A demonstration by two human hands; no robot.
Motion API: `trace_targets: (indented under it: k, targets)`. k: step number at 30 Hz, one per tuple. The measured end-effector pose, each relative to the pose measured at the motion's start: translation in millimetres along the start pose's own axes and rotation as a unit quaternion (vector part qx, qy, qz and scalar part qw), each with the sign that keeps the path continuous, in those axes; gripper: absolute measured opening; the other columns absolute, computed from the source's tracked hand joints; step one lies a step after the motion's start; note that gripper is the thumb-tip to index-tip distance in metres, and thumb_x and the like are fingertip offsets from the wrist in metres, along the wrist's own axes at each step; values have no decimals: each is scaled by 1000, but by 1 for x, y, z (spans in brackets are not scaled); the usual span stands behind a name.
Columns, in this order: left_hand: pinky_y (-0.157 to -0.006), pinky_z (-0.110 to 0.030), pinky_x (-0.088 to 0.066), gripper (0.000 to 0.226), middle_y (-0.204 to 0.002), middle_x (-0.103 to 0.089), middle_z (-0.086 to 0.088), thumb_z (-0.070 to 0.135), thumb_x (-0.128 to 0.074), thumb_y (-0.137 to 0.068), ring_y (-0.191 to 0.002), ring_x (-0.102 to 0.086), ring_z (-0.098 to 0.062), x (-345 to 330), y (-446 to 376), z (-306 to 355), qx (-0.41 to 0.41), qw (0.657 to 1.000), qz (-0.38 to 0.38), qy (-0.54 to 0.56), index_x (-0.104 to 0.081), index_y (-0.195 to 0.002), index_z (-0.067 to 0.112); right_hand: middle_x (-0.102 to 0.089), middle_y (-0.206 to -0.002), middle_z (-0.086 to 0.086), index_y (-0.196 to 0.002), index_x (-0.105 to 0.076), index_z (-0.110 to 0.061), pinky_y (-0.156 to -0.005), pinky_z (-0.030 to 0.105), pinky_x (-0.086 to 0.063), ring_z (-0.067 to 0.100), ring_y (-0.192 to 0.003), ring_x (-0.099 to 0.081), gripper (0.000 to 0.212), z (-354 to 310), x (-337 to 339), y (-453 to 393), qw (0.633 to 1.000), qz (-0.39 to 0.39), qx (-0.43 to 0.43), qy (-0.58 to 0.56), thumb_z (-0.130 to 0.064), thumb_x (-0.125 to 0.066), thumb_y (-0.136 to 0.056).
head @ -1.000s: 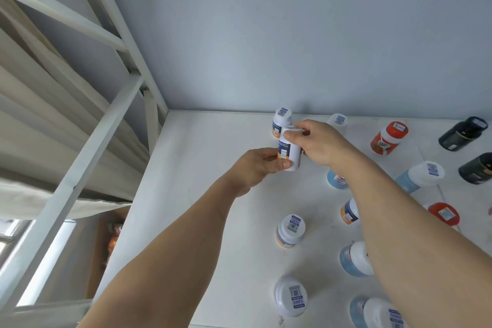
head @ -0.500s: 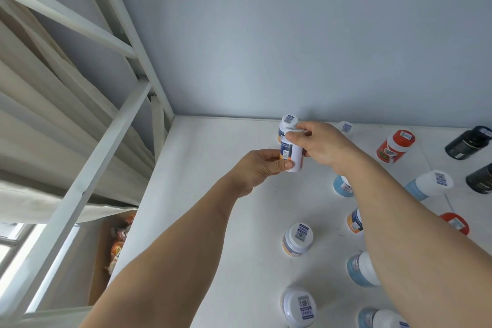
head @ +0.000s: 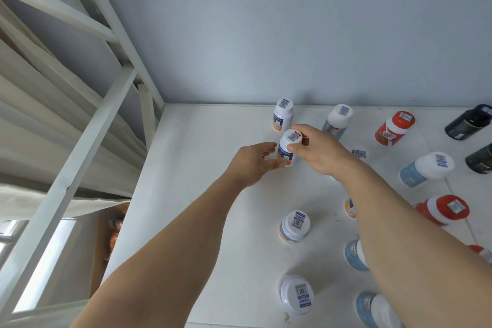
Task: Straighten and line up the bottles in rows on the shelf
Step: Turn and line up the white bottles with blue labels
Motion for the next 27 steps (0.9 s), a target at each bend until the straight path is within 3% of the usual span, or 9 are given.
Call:
trace_targets:
  k: [4,7,10,13,16,19,22,27]
  targets:
    - [-91,-19,-39,69,-137,-57,3,37,-78,-79,-121,-54,-11,1,1,-5,5,1000,4,5,-51,-140,19,-64,-120,-5,-134,-53,-29,-91,30,-47,16,-114,-60,46,3,-4,3,1000,1,0,-13,-27,-67,-91]
    - [-98,-21,-41,64,-134,-60,3,33,-78,-81,-119,-55,-11,8,2,-3,4,1000,24,14,-52,-138,20,-55,-131,-7,-141,-47,-26,-100,28,-41,12,-125,-52,59,-5,3,3,999,-16,5,-30,-28,-72,-88]
    - [-101,-25,-43,60,-131,-61,2,34,-76,-82,-118,-56,-10,15,0,-5,6,999,36,14,-54,-136,20,-52,-136,-6,-138,-50,-26,-105,29,-37,8,-132,-46,53,-19,18,-4,997,28,21,-67,-30,-70,-89]
    - [-99,-26,-45,53,-128,-62,5,38,-72,-85,-115,-57,-9,25,-5,-1,5,998,64,20,-57,-133,22,-51,-143,1,-141,-48,-22,-108,35,-38,13,-133,-46,55,-31,37,-24,996,75,25,-39,-32,-67,-91]
    - [-98,-28,-46,51,-126,-61,8,39,-70,-87,-114,-56,-9,33,-15,7,1,996,87,32,-57,-133,23,-46,-149,4,-146,-43,-20,-108,37,-38,19,-135,-45,63,-37,42,-50,998,57,21,-4,-32,-69,-89]
    - [-100,-28,-44,52,-128,-60,7,38,-70,-87,-118,-54,-9,35,-28,10,0,996,86,33,-55,-135,22,-51,-142,4,-143,-45,-19,-99,36,-43,23,-127,-51,66,-35,32,-71,999,21,-5,28,-32,-73,-85]
    - [-102,-28,-43,55,-130,-58,7,37,-70,-87,-119,-52,-9,32,-42,9,4,997,73,30,-53,-137,22,-65,-111,4,-117,-58,-17,-75,34,-46,26,-99,-62,43,-29,22,-83,998,29,-7,47,-32,-76,-80]
    - [-106,-31,-41,66,-139,-54,4,34,-74,-83,-125,-50,-12,25,-68,5,24,998,19,58,-47,-143,22,-68,-100,-5,-107,-63,-22,-70,29,-45,17,-92,-63,28,-25,26,-95,999,47,10,22,-32,-73,-83]
Point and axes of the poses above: each hand's wrist, its own y-axis away from the middle knuckle, its own x-axis out of the back of the hand, z = x × y, the point moved 4 cm from there along -y, towards the middle knuckle
